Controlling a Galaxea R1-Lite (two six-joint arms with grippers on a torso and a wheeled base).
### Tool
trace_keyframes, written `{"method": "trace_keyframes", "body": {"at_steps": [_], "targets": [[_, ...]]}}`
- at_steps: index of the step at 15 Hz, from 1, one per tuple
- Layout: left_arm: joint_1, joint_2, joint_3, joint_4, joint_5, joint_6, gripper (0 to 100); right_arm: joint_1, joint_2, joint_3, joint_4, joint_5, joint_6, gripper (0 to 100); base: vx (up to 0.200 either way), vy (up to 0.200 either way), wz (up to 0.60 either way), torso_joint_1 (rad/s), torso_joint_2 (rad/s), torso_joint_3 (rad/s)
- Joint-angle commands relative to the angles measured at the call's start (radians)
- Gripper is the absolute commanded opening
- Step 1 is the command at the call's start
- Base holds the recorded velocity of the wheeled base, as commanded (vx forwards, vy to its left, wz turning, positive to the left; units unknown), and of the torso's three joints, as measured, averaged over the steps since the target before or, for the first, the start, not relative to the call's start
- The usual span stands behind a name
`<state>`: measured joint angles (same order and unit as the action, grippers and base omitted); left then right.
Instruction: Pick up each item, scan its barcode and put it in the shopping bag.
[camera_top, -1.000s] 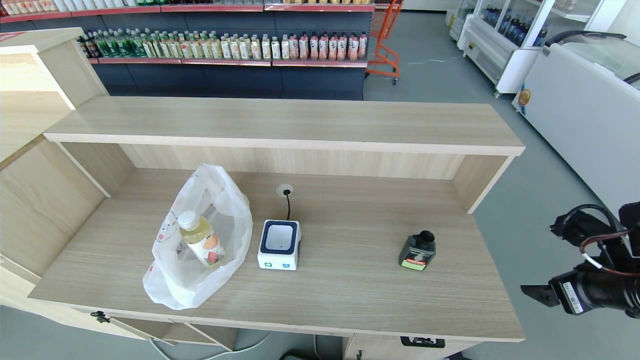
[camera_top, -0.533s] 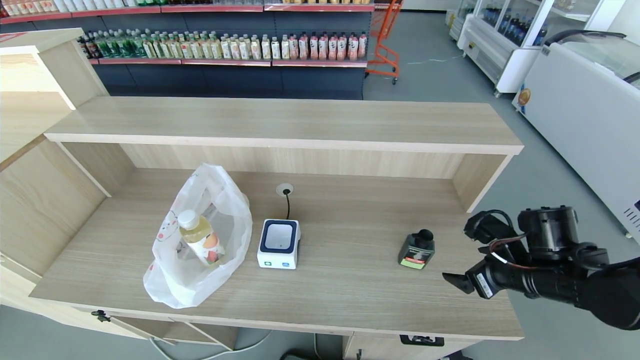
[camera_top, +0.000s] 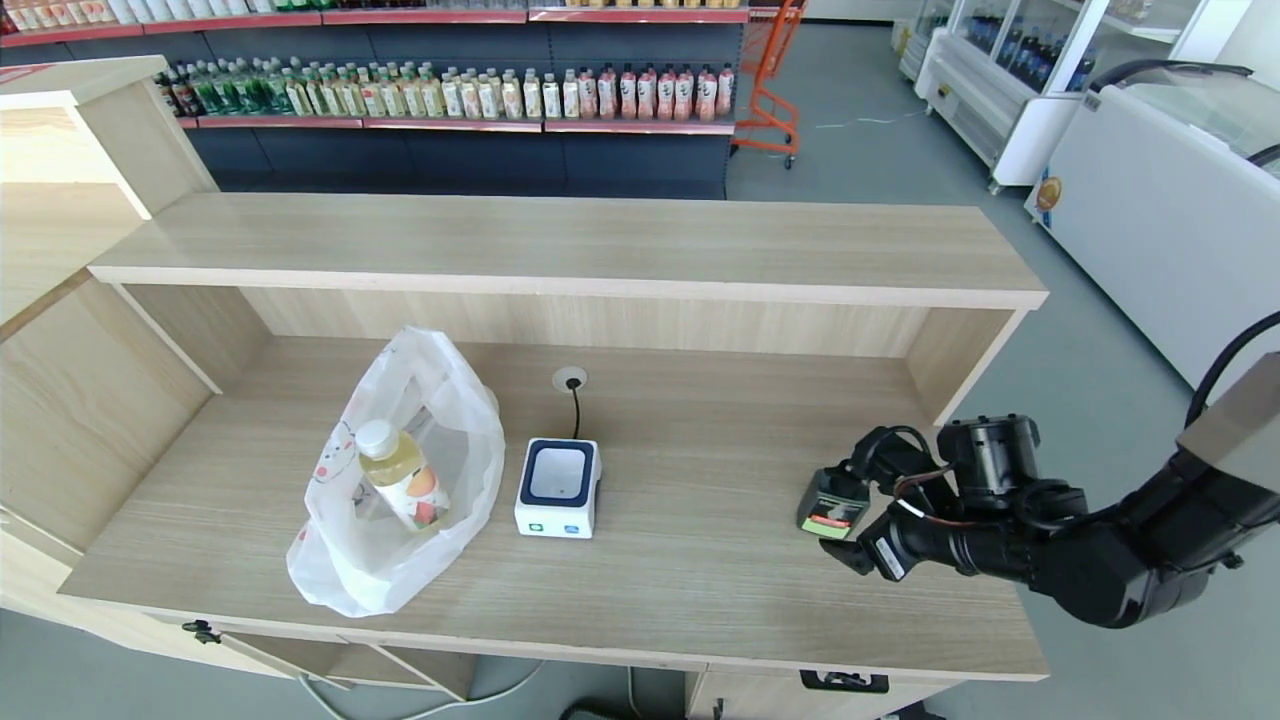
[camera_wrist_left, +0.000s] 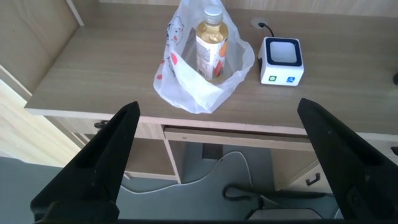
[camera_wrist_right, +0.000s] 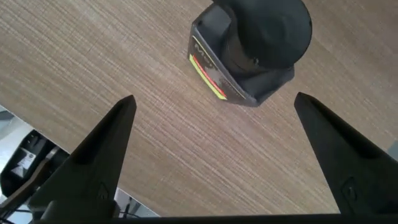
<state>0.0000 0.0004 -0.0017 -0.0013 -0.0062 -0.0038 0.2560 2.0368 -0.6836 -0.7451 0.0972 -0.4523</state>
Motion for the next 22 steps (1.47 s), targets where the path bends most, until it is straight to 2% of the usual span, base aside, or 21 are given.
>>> {"method": "trace_keyframes", "body": {"at_steps": [1,12,13,19,22], "targets": [[0.0,0.0,0.0,0.0,0.0,-0.001,100,0.0,0.031,-0.042,0.001,0.001,0.0,100,0.0,0.0,0.0,0.0,0.0,0.0],[0.0,0.0,0.0,0.0,0.0,-0.001,100,0.02,0.195,-0.251,0.001,0.006,-0.019,100,0.0,0.0,0.0,0.0,0.0,0.0],[0.0,0.0,0.0,0.0,0.0,-0.001,100,0.02,0.214,-0.277,0.003,0.015,-0.019,0,0.0,0.0,0.0,0.0,0.0,0.0],[0.0,0.0,0.0,0.0,0.0,-0.001,100,0.043,0.223,-0.28,-0.023,0.032,-0.006,0,0.0,0.0,0.0,0.0,0.0,0.0],[0.0,0.0,0.0,0.0,0.0,-0.001,100,0.043,0.086,-0.162,-0.082,0.084,0.011,0,0.0,0.0,0.0,0.0,0.0,0.0]]}}
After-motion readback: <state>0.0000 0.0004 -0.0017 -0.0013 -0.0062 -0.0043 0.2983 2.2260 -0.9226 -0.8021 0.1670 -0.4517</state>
